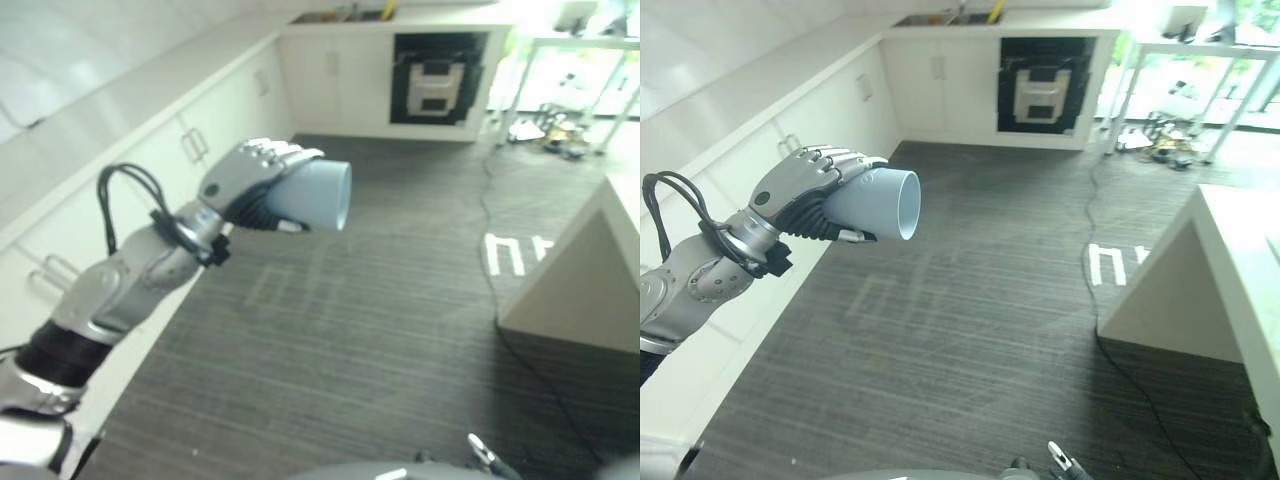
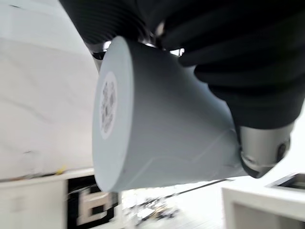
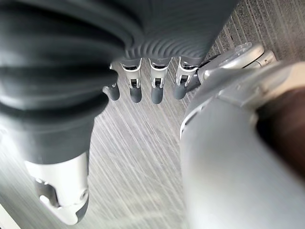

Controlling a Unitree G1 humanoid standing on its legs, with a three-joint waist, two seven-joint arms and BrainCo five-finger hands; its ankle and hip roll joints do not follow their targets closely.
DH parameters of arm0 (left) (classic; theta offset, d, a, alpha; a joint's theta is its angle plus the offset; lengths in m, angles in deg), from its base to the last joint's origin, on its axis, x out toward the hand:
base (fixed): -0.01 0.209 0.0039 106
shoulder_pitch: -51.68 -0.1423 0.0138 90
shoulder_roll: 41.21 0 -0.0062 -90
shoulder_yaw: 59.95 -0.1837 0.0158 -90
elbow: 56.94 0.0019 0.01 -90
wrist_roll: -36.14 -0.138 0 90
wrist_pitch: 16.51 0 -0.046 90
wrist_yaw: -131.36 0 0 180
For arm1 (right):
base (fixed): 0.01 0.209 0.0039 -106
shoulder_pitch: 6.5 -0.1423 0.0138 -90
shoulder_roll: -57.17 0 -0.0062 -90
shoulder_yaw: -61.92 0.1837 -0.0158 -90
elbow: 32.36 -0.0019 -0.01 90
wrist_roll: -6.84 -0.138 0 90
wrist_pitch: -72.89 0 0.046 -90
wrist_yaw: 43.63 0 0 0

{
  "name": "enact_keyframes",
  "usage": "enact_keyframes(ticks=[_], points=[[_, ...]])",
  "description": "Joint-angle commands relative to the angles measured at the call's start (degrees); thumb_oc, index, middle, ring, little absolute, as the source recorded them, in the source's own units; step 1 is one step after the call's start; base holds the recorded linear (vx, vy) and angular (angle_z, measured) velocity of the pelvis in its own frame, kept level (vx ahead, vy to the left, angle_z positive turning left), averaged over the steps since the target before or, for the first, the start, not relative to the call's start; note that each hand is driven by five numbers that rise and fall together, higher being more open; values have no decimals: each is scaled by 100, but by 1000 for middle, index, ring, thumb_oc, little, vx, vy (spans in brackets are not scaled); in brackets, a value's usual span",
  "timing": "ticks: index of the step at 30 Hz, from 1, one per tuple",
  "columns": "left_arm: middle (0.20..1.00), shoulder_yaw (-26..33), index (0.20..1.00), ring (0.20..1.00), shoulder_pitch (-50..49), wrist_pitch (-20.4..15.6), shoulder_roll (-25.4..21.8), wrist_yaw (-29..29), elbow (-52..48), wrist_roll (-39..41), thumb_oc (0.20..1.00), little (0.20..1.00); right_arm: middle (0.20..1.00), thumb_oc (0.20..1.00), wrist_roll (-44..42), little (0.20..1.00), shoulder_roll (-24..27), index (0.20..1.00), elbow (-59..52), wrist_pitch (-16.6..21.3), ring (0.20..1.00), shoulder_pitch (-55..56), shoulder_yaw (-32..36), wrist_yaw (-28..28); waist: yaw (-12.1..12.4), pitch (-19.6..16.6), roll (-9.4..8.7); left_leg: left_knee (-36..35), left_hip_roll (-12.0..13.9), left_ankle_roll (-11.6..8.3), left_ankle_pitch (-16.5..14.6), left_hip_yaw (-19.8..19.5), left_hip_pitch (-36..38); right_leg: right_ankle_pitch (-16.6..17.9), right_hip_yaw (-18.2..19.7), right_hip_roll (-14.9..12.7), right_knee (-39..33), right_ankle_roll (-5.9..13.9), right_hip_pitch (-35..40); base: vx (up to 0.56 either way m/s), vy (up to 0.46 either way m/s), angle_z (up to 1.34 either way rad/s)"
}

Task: Place the dishes in the dishwasher.

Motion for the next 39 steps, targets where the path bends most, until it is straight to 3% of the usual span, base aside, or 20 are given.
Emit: enact_keyframes(ticks=[1, 5, 12, 29, 38, 39], points=[[200, 163, 200, 200, 735, 119, -36, -189, 245, 249, 200, 200, 1000, 1000, -232, 1000, 89, 1000, 315, 12, 1000, 40, 151, 71, -48, -49, -79, 174, -105, 193, -308, -42, -81, -12, -186, -214, 74, 406, 34, 9, -68, -70], [200, -71, 200, 200, 983, 316, 120, -132, 425, 273, 200, 200, 1000, 1000, 112, 1000, 113, 1000, 526, 109, 1000, 192, 373, 214, -335, -114, -36, 347, -71, 203, -411, 358, -15, 82, -28, -206, 36, 427, -86, 37, -63, -63], [200, -146, 200, 200, 906, 436, 136, -228, 504, 287, 200, 200, 1000, 1000, 350, 1000, 128, 1000, 401, 128, 1000, 136, 213, 386, -366, -119, 5, 459, -84, 237, -477, 388, -31, 78, -1, -215, 36, 396, -92, 20, -1, -14], [200, 233, 200, 200, 356, 650, 156, -270, 103, 55, 200, 200, 1000, 1000, 277, 1000, 60, 1000, 407, 82, 1000, 27, 97, 415, 47, -137, -56, 439, -181, 288, -453, -82, -129, -6, -268, -287, 75, 354, 73, -1, 21, 13], [200, 480, 200, 200, 128, 569, 137, -121, -35, 65, 200, 200, 1000, 1000, 264, 1000, 79, 1000, 350, 63, 1000, -24, 8, 483, 196, -126, -116, 356, -176, 290, -410, -234, -132, -43, -370, -287, 83, 350, 136, -14, 7, 15], [200, -390, 200, 200, 631, 306, 950, -1145, 1292, 144, 200, 200, 1000, 1000, 405, 1000, 60, 1000, 353, -16, 1000, -662, -511, 203, 134, 15, 9, 46, -184, 171, 67, -1139, -524, -445, 171, 321, 391, -108, 107, 6, 0, 11]])
